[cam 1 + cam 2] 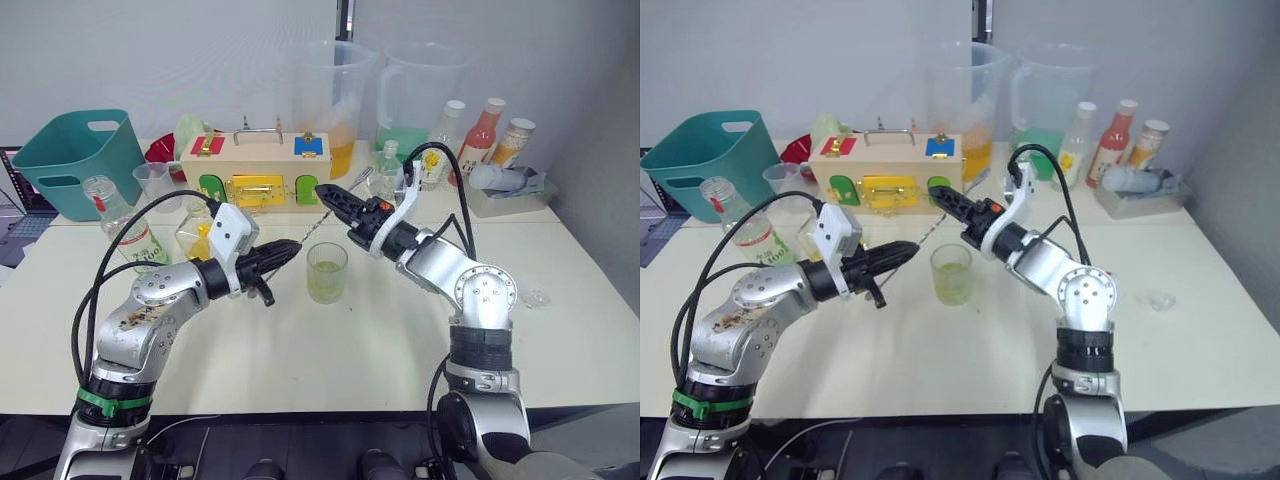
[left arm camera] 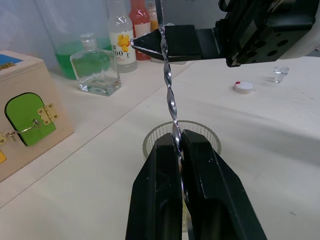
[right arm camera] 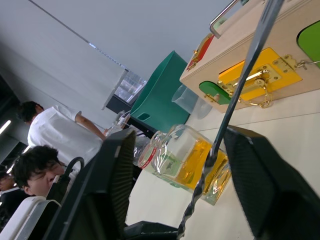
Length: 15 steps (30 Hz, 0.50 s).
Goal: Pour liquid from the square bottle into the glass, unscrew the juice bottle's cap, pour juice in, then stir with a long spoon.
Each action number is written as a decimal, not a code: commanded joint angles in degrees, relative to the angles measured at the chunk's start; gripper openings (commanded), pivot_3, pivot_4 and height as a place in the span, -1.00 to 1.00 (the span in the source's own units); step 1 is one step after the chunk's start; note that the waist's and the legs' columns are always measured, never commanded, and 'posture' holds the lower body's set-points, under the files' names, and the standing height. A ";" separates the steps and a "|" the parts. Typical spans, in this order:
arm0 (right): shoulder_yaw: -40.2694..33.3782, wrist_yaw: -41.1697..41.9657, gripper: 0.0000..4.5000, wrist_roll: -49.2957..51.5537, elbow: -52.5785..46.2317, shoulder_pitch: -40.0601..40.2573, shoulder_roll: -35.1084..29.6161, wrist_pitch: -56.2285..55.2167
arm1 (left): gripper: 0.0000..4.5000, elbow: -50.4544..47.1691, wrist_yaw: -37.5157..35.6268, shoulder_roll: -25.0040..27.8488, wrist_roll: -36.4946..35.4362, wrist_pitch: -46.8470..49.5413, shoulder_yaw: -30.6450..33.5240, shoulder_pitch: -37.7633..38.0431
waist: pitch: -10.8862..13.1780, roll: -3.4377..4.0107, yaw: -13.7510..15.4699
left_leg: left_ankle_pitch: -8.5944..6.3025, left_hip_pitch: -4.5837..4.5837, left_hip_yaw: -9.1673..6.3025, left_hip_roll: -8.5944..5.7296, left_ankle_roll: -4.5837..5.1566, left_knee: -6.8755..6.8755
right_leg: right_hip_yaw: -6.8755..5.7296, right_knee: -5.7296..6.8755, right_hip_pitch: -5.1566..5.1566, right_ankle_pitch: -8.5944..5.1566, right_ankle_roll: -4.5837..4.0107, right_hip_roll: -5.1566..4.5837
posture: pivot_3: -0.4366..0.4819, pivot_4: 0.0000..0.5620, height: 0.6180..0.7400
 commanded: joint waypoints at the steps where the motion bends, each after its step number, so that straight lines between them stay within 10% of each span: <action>1: 0.25 1.22 -0.28 -1.63 -0.97 -0.99 0.53 -1.84 | -1.00 -1.17 -0.13 0.29 0.01 -0.97 0.49 -0.89 | 0.00 0.00 0.01 | 0.00 0.00 0.00 0.00 0.00 0.00 | 0.00 0.00 0.00 0.00 0.00 0.00 | -0.05 -0.47 0.85; 6: 0.56 1.97 -0.99 -3.10 -1.42 -0.48 1.27 -1.85 | -1.00 -0.98 0.06 0.05 -0.06 -0.96 0.56 -0.97 | 0.01 0.01 -0.02 | 0.00 0.00 0.00 0.00 0.00 0.00 | 0.00 0.00 0.00 0.00 0.00 0.00 | -0.05 -0.47 0.85; 15: -0.47 2.80 -0.99 -4.16 -1.83 -0.47 1.04 -2.14 | -1.00 -0.47 1.45 -0.36 -0.78 0.44 1.36 -1.11 | 0.01 0.02 0.00 | 0.00 0.00 -0.01 0.00 0.00 -0.01 | 0.00 -0.01 -0.01 0.00 0.00 0.00 | -0.05 -0.47 0.85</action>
